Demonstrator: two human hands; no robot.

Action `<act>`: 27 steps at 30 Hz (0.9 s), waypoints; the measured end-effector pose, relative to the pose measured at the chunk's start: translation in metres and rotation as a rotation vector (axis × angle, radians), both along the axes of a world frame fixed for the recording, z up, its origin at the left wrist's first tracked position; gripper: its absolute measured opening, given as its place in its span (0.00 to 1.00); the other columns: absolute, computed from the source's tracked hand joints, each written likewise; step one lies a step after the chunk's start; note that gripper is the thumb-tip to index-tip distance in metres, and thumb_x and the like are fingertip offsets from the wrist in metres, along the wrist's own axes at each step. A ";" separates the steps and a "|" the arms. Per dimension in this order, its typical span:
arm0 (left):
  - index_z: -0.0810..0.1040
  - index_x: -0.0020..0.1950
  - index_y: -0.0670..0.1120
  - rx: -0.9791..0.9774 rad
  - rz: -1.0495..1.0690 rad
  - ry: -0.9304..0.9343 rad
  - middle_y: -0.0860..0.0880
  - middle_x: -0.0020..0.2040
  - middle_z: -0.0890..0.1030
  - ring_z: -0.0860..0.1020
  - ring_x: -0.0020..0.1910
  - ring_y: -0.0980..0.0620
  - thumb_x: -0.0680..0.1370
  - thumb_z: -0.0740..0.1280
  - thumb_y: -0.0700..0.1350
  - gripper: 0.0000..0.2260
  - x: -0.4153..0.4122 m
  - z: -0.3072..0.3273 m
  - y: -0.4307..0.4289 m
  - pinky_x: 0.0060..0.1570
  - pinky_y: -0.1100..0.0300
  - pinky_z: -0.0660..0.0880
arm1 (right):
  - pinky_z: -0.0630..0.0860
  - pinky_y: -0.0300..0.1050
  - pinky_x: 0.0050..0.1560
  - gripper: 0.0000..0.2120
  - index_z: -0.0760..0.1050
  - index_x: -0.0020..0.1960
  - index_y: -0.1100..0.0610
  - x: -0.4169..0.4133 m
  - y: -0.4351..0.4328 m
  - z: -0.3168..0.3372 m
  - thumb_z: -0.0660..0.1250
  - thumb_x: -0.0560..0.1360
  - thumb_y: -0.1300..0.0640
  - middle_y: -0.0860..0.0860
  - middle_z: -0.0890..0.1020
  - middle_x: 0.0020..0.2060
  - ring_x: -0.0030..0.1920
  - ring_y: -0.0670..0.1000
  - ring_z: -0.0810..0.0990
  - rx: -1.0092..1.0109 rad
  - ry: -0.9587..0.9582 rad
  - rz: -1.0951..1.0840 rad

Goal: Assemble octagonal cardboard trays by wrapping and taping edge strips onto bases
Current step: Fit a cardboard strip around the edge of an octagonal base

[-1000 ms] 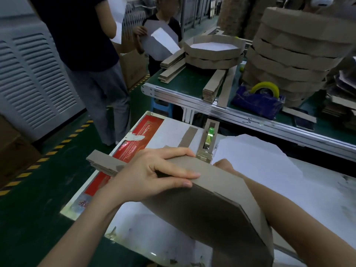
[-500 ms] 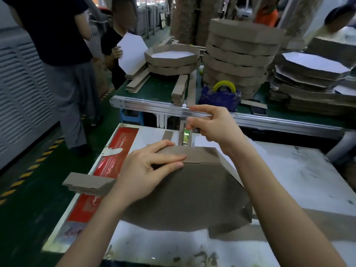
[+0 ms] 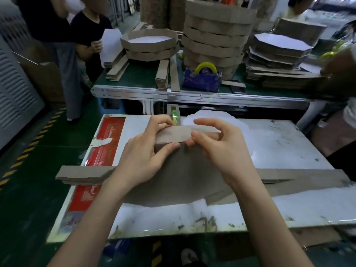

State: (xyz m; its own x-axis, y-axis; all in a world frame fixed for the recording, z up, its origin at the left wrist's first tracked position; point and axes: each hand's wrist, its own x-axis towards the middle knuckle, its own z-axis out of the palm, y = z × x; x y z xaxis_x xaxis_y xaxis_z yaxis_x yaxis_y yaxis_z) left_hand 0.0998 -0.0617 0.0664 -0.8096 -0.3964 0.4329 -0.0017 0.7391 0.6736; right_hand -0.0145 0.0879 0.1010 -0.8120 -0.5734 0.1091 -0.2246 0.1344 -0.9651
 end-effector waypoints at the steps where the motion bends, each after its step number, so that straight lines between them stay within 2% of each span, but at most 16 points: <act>1: 0.63 0.62 0.61 -0.017 -0.011 -0.003 0.59 0.58 0.77 0.78 0.56 0.50 0.76 0.66 0.57 0.18 0.001 0.000 0.001 0.50 0.47 0.77 | 0.69 0.29 0.32 0.09 0.80 0.54 0.50 0.004 0.002 -0.002 0.71 0.76 0.60 0.52 0.86 0.36 0.26 0.40 0.77 -0.007 -0.008 -0.003; 5: 0.64 0.63 0.64 -0.072 -0.022 -0.033 0.55 0.60 0.77 0.77 0.51 0.52 0.76 0.62 0.58 0.16 0.005 0.000 0.005 0.48 0.49 0.78 | 0.70 0.30 0.31 0.10 0.79 0.57 0.51 0.015 0.005 -0.010 0.71 0.77 0.58 0.48 0.86 0.32 0.26 0.39 0.76 -0.025 -0.036 -0.034; 9: 0.68 0.69 0.66 -0.102 -0.060 -0.054 0.56 0.67 0.74 0.75 0.59 0.55 0.78 0.60 0.55 0.19 0.006 0.003 0.006 0.56 0.50 0.77 | 0.70 0.29 0.32 0.10 0.80 0.57 0.53 0.018 0.007 -0.011 0.72 0.77 0.59 0.48 0.86 0.32 0.28 0.39 0.79 -0.041 -0.029 -0.055; 12: 0.66 0.69 0.67 -0.177 -0.072 -0.086 0.53 0.68 0.73 0.75 0.60 0.50 0.79 0.59 0.53 0.19 0.008 0.003 0.006 0.54 0.48 0.77 | 0.70 0.29 0.32 0.09 0.80 0.56 0.56 0.021 0.006 -0.013 0.72 0.76 0.60 0.51 0.86 0.35 0.29 0.39 0.80 -0.055 -0.013 -0.082; 14: 0.68 0.67 0.68 -0.200 -0.071 -0.102 0.52 0.70 0.72 0.75 0.60 0.49 0.79 0.59 0.52 0.18 0.009 0.003 0.005 0.54 0.48 0.76 | 0.73 0.31 0.36 0.09 0.81 0.56 0.56 0.022 0.005 -0.016 0.72 0.76 0.60 0.52 0.86 0.37 0.34 0.41 0.83 -0.035 -0.007 -0.095; 16: 0.70 0.67 0.67 -0.215 -0.059 -0.126 0.52 0.70 0.72 0.76 0.59 0.48 0.79 0.58 0.53 0.17 0.009 0.003 0.005 0.53 0.50 0.76 | 0.74 0.32 0.39 0.10 0.80 0.57 0.55 0.023 0.004 -0.018 0.72 0.76 0.59 0.53 0.87 0.38 0.37 0.42 0.85 -0.037 -0.040 -0.084; 19: 0.71 0.68 0.65 -0.226 -0.051 -0.139 0.51 0.69 0.72 0.77 0.57 0.48 0.79 0.58 0.55 0.17 0.007 0.004 0.005 0.51 0.51 0.77 | 0.71 0.31 0.37 0.11 0.79 0.58 0.53 0.023 0.005 -0.020 0.73 0.76 0.57 0.52 0.87 0.39 0.35 0.39 0.82 -0.031 -0.041 -0.063; 24: 0.71 0.68 0.65 -0.218 -0.054 -0.156 0.52 0.70 0.72 0.76 0.58 0.48 0.79 0.57 0.56 0.17 0.005 0.006 0.003 0.51 0.48 0.77 | 0.76 0.35 0.46 0.15 0.78 0.57 0.47 0.019 0.011 -0.023 0.76 0.72 0.56 0.46 0.87 0.37 0.44 0.42 0.85 -0.029 -0.038 0.003; 27: 0.69 0.68 0.65 -0.218 -0.056 -0.148 0.51 0.70 0.72 0.76 0.59 0.48 0.80 0.57 0.56 0.17 0.004 0.005 0.003 0.51 0.47 0.78 | 0.76 0.29 0.46 0.18 0.79 0.59 0.46 0.016 0.011 -0.021 0.77 0.71 0.55 0.44 0.87 0.37 0.45 0.40 0.85 0.007 0.012 0.009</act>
State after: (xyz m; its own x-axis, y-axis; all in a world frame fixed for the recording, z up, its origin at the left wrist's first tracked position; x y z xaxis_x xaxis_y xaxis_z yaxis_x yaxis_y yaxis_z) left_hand 0.1040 -0.0584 0.0717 -0.8885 -0.2596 0.3784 -0.0433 0.8684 0.4939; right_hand 0.0016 0.0993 0.0799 -0.8052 -0.5819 0.1142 -0.2372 0.1394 -0.9614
